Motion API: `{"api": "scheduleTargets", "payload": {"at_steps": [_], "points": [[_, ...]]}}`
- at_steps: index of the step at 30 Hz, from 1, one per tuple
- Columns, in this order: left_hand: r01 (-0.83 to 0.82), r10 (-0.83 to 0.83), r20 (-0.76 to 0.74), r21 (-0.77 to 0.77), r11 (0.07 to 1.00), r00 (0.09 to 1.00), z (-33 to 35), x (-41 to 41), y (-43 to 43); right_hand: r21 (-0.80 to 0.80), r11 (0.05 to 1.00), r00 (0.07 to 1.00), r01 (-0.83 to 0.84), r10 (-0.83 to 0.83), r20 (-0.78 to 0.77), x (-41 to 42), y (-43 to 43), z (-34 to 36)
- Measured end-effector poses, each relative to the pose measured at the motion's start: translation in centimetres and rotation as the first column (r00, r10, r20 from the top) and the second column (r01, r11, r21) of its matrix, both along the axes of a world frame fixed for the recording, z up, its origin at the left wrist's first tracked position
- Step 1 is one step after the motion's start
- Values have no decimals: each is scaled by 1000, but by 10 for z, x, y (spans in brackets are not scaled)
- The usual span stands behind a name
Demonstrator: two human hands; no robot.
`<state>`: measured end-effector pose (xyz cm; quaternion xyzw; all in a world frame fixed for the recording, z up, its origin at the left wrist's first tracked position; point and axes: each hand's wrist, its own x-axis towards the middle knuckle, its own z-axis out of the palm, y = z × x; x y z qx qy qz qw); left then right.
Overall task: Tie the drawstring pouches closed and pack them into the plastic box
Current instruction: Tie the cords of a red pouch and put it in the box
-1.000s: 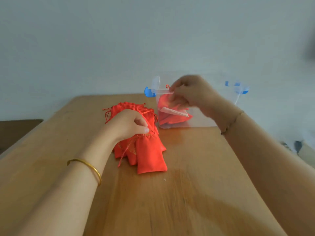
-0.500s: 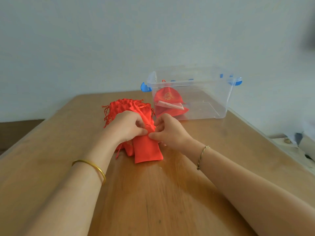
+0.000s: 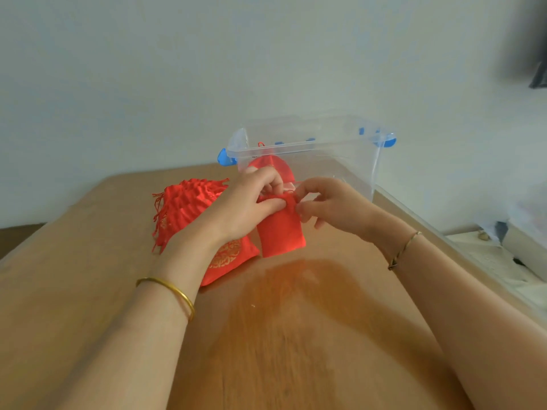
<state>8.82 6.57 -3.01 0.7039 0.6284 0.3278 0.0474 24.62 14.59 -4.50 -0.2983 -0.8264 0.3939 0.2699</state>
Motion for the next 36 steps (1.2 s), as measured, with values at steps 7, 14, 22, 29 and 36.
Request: {"api": "scheduleTargets", "payload": {"at_steps": [7,14,22,29,36], "points": [[-40,69,192,-149,988,979,-17,-6,14,66,989,991,133,-134,2,6,16,-18],[-113,152,253,-163,980,956,-5,-28,2,90,967,971,240,-238,-38,9,20,-22],[-242,271,247,-140,960,930,-3,-48,-3,296,861,884,413,-457,95,18,25,-24],[-431,420,278,-24,902,864,-6,-66,-3,207,853,863,479,-501,68,25,25,-19],[-474,457,389,-57,879,800,-5,-67,-3,-866,483,816,-128,-445,-369,34,28,-17]]}}
